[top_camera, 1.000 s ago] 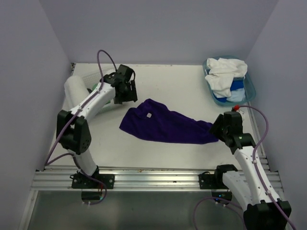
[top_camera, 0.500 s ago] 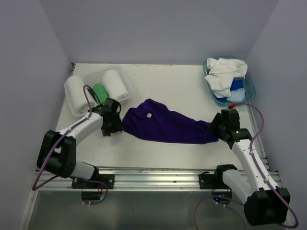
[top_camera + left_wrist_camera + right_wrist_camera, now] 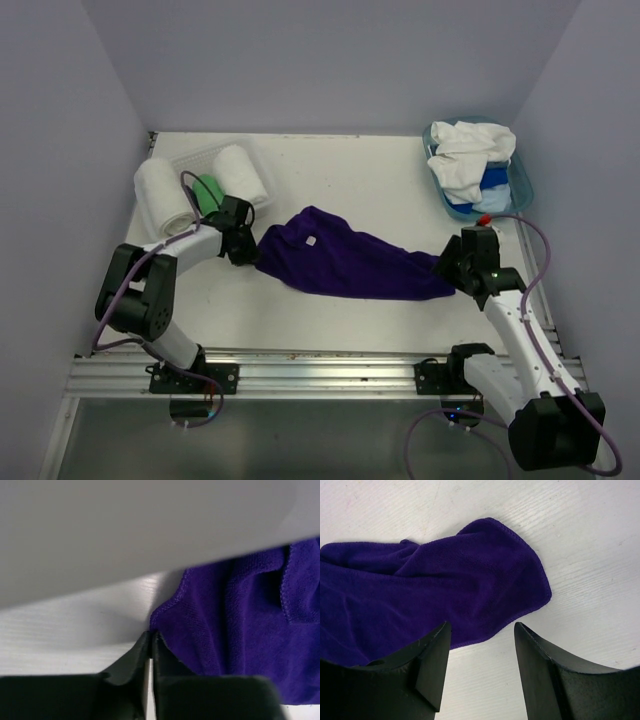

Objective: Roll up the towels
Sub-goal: Flatten the towel

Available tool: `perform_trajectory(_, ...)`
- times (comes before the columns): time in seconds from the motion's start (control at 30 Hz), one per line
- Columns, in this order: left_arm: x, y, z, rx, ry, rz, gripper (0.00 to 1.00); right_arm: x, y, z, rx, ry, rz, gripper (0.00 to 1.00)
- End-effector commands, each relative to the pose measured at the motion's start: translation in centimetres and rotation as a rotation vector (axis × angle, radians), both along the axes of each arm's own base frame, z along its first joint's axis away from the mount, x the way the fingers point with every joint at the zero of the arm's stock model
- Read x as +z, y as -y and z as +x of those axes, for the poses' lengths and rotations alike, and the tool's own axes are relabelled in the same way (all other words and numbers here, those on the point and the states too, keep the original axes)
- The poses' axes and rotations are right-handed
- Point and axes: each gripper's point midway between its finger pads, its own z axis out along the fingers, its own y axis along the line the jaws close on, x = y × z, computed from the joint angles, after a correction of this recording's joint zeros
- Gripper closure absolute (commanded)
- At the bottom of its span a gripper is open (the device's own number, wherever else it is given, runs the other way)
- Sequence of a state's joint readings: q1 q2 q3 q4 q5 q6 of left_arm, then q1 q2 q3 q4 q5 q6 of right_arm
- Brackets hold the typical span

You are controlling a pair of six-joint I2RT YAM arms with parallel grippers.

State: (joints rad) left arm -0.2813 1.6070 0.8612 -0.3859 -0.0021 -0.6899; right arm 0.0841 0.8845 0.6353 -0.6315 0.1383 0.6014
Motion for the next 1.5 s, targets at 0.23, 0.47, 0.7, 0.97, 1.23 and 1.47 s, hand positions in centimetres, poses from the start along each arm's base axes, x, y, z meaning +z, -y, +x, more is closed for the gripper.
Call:
perform_trajectory(0.23,1.7,-2.5,3.3,0.038,0.059,0.047,1.0,0.7,-0.3,1.4,-0.002,0.013,0.013,0.43)
perform_trajectory(0.47,2.4,-4.3,6.9,0.049,0.073,0.038,1.0,1.0,-0.5,2.3,-0.002,0.019,0.02,0.43)
perform_trajectory(0.7,3.2,-5.8,12.9,0.052,0.105,0.019,1.0,0.5,-1.1,3.4,0.011,0.017,0.051,0.44)
perform_trajectory(0.97,3.8,-4.6,9.3,0.031,0.075,-0.043,1.0,-1.0,-2.4,0.8,0.057,-0.073,0.11,0.38)
perform_trajectory(1.23,5.7,-4.9,2.3,0.073,0.085,-0.069,1.0,-3.3,-4.1,-5.4,0.027,-0.218,0.09,0.34)
perform_trajectory(1.47,7.4,-4.9,0.8,0.072,0.124,-0.076,1.0,-6.3,-4.1,-8.1,-0.07,-0.303,0.122,0.47)
